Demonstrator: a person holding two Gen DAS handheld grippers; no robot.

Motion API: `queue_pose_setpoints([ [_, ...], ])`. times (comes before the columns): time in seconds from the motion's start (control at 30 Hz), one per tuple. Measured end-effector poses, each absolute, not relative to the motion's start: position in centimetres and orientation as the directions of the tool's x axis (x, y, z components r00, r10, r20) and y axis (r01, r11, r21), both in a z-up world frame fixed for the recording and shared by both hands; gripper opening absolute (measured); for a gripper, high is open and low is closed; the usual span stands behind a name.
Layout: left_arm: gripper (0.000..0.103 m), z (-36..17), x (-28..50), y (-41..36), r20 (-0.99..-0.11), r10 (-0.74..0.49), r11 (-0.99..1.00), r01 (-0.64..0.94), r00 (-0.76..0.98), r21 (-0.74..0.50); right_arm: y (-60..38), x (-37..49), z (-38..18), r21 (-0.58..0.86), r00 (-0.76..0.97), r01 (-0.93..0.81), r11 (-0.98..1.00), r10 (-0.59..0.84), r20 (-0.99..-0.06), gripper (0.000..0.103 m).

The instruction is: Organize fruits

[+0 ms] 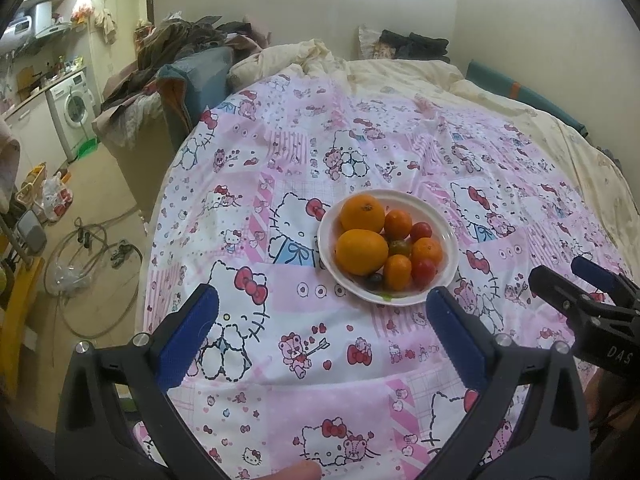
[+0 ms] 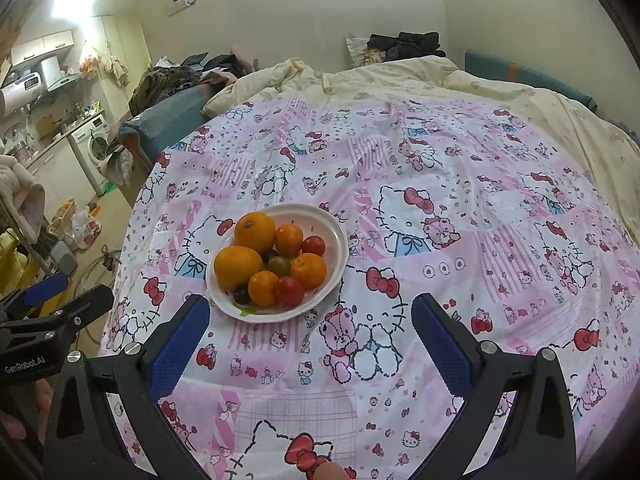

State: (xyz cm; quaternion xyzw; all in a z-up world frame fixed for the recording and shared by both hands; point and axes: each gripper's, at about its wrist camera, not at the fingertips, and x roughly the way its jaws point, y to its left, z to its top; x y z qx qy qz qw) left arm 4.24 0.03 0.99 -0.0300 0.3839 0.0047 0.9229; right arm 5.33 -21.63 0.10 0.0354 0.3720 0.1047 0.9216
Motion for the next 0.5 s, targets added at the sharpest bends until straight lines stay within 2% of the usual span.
queue_pose_setpoints([
  [0.5,0.102,0.89,4.21,0.05,-0.715,-0.016,0.998,-0.030,0.699,-0.052,-21.65,5.29,0.13,0.142,0.702,-0.166,0.976,0.218,-0.677,0.103],
])
